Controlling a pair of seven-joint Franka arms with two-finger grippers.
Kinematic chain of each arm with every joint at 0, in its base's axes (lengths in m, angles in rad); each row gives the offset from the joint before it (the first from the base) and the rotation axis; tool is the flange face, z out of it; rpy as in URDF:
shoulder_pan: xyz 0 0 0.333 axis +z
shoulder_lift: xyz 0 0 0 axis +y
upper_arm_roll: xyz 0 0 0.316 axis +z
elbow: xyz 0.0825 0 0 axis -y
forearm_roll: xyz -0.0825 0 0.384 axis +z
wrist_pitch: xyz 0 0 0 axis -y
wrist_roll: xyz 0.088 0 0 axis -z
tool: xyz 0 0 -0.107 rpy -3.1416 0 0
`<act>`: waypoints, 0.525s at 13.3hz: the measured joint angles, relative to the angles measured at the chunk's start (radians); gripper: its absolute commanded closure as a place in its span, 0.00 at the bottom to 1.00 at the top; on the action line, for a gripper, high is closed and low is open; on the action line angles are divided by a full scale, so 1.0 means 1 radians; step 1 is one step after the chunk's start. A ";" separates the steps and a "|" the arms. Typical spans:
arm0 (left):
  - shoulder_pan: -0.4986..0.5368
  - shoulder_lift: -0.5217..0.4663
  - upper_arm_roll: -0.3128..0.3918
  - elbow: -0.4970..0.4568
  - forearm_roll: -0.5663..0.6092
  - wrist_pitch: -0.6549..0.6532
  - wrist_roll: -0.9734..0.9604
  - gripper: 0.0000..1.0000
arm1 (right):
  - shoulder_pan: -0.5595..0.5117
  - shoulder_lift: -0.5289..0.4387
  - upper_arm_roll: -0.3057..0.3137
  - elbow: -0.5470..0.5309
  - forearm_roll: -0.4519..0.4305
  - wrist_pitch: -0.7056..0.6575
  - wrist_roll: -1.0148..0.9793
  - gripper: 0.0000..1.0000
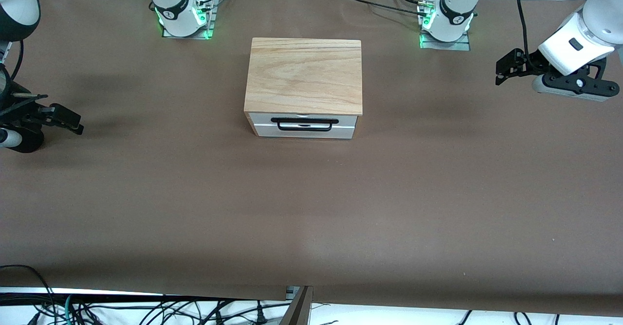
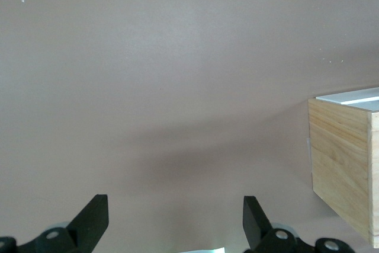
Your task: Pull top drawer with both arms simultaneously
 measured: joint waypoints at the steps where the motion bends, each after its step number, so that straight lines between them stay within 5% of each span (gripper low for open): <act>1: 0.000 0.003 0.000 0.000 0.000 0.001 0.000 0.00 | 0.000 0.000 0.000 0.000 0.000 -0.001 0.000 0.00; 7: 0.000 0.006 0.000 0.002 0.000 0.003 0.000 0.00 | 0.001 0.000 0.001 0.000 0.000 -0.002 0.000 0.00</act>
